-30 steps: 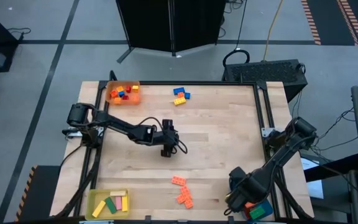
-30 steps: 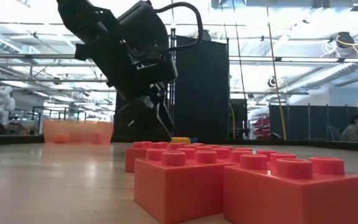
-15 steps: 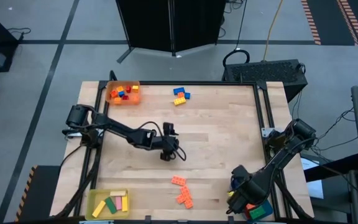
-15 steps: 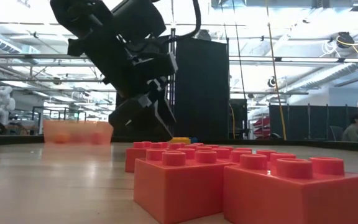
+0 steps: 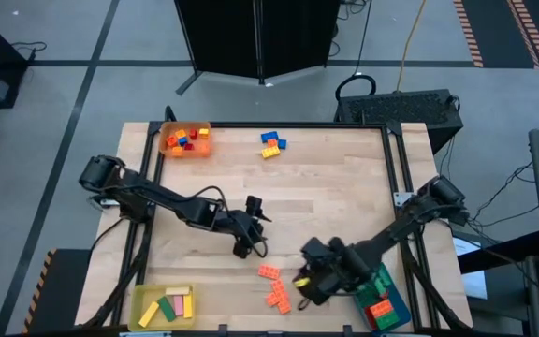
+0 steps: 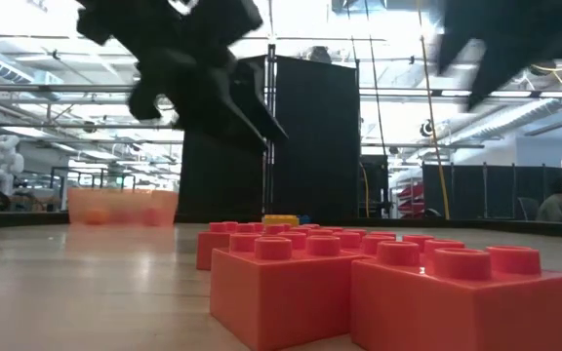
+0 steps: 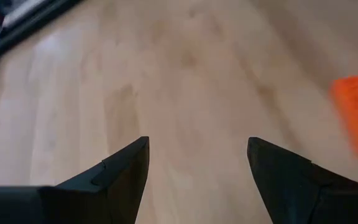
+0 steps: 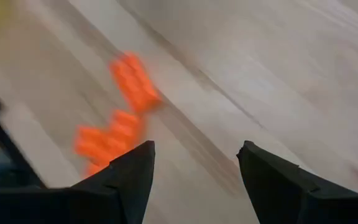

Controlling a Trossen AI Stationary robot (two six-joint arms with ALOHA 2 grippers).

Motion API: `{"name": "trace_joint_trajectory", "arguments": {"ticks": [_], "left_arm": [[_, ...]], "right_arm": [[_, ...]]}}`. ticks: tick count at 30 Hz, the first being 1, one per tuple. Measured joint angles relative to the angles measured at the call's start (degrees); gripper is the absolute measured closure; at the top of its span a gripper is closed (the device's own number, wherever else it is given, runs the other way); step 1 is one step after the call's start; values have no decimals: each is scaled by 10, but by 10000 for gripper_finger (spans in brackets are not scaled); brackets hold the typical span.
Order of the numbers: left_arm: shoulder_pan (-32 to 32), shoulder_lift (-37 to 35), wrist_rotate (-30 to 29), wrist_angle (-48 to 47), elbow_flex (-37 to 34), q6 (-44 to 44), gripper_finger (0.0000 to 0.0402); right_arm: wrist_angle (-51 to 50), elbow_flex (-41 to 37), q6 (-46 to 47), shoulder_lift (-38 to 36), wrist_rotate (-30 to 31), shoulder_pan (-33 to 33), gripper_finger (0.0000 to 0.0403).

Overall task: Sort blocks by size
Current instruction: Put the orange 8 stud game piece into the blue bin

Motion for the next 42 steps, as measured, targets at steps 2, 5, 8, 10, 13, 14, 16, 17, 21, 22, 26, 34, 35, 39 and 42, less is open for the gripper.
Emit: {"name": "trace_joint_trajectory", "arguments": {"ticks": [2,5,8,10,13,14,16,17,21,22,26,34,35,39,42], "left_arm": [[-6,-13,15,8,-11,-1,130],[-20,-31,32,7,-43,-11,130],[-42,-47,53,41,-84,-25,130],[-59,-59,55,62,-109,-31,130],[-77,-77,56,85,-130,-43,130],[-81,-83,56,91,-135,-47,130],[-86,-94,55,110,-146,-56,130],[-87,-103,50,112,-154,-59,130],[-87,-130,2,142,-190,-68,130],[-87,-138,-6,156,-201,-71,130],[-87,-170,-8,206,-241,-86,130],[-87,-193,-47,207,-284,-123,130],[-87,-193,-53,208,-289,-129,130],[-87,-193,-65,213,-299,-150,130],[-87,-193,-66,215,-302,-161,130]], "right_arm": [[52,0,-35,11,14,-13,179],[128,0,-83,38,19,-30,179],[192,0,-131,68,11,-41,179],[225,0,-169,84,10,-46,179],[229,0,-218,95,12,-52,179],[224,0,-231,95,15,-54,179],[225,0,-258,94,23,-56,179],[226,0,-273,94,30,-57,179],[248,0,-328,94,46,-61,179],[265,0,-341,95,45,-63,179],[344,0,-418,130,41,-70,179],[339,1,-460,152,38,-70,179],[341,1,-460,155,37,-71,179],[329,1,-462,167,30,-77,179],[337,1,-463,177,13,-80,179]]}}
